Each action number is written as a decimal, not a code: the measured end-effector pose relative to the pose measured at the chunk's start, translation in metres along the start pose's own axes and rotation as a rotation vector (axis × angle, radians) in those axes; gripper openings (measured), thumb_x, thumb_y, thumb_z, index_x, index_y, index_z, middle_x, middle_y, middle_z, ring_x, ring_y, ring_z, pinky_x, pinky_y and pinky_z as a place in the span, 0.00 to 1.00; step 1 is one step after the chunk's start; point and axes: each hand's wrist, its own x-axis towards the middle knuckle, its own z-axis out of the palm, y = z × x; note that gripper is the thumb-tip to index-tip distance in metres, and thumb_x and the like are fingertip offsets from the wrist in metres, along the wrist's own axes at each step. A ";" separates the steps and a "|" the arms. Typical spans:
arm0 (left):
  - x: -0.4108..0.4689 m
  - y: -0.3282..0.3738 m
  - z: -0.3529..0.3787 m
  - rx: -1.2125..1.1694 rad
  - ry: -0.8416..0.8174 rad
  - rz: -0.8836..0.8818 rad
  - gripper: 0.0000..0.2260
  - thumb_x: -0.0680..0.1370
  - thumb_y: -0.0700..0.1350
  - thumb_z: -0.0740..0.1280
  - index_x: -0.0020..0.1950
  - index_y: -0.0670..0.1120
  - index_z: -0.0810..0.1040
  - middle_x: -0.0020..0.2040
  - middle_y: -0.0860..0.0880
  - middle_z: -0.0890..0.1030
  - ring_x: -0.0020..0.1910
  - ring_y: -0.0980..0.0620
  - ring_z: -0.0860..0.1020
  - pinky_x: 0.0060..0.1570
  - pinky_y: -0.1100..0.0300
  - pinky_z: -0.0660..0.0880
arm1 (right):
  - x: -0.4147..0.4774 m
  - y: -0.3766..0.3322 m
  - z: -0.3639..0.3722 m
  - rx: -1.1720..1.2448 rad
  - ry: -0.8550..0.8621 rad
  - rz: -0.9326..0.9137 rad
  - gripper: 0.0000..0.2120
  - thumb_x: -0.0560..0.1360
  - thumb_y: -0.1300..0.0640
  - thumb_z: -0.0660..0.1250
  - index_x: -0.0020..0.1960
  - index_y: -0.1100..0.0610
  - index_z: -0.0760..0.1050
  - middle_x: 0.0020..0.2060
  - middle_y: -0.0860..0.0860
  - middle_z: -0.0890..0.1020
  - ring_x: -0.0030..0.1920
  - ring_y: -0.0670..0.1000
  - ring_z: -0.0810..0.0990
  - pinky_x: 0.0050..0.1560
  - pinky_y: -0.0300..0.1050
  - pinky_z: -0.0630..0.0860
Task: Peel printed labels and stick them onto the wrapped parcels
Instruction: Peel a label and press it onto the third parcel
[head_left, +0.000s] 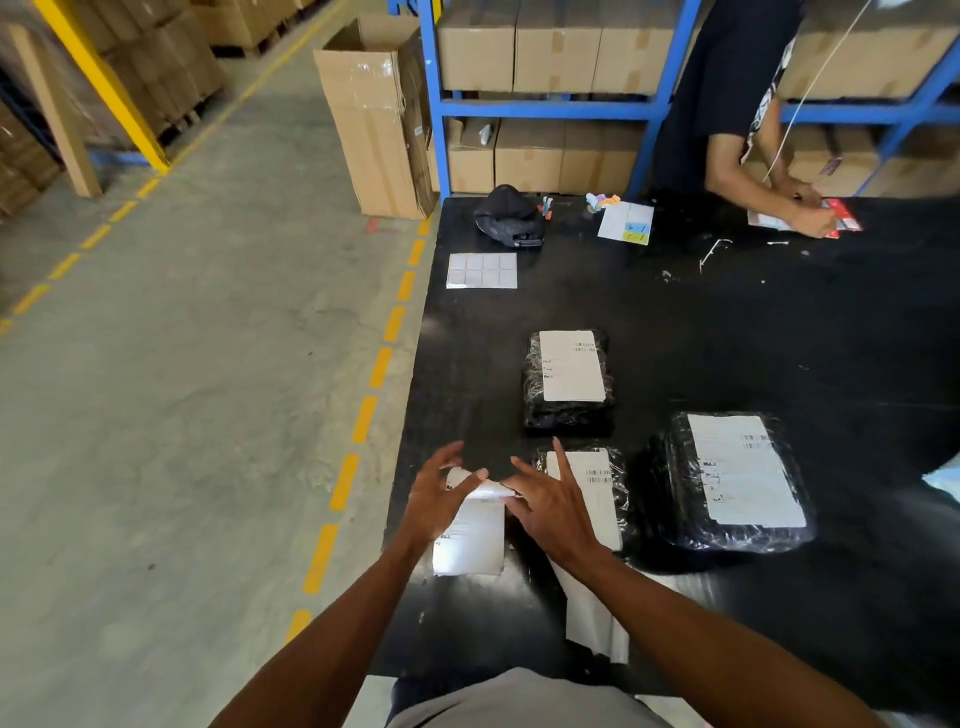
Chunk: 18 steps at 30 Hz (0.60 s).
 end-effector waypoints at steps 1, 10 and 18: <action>0.001 0.012 0.003 -0.071 0.019 0.018 0.28 0.74 0.49 0.76 0.72 0.52 0.71 0.66 0.53 0.76 0.64 0.55 0.75 0.64 0.59 0.73 | -0.001 0.002 -0.008 0.026 0.015 0.004 0.10 0.77 0.52 0.72 0.57 0.52 0.85 0.55 0.52 0.87 0.62 0.49 0.84 0.81 0.56 0.41; 0.005 0.072 0.015 -0.417 -0.148 -0.003 0.41 0.69 0.32 0.78 0.73 0.57 0.63 0.55 0.47 0.86 0.53 0.49 0.85 0.47 0.59 0.82 | 0.022 0.040 -0.095 0.929 -0.182 0.513 0.24 0.79 0.55 0.72 0.72 0.59 0.73 0.64 0.53 0.82 0.60 0.50 0.82 0.54 0.37 0.79; -0.002 0.109 0.044 -0.060 -0.142 0.214 0.18 0.75 0.42 0.75 0.63 0.47 0.75 0.53 0.54 0.80 0.52 0.54 0.80 0.44 0.71 0.78 | 0.029 0.066 -0.152 0.793 -0.256 0.395 0.04 0.78 0.62 0.72 0.52 0.59 0.79 0.43 0.53 0.88 0.43 0.53 0.88 0.49 0.49 0.84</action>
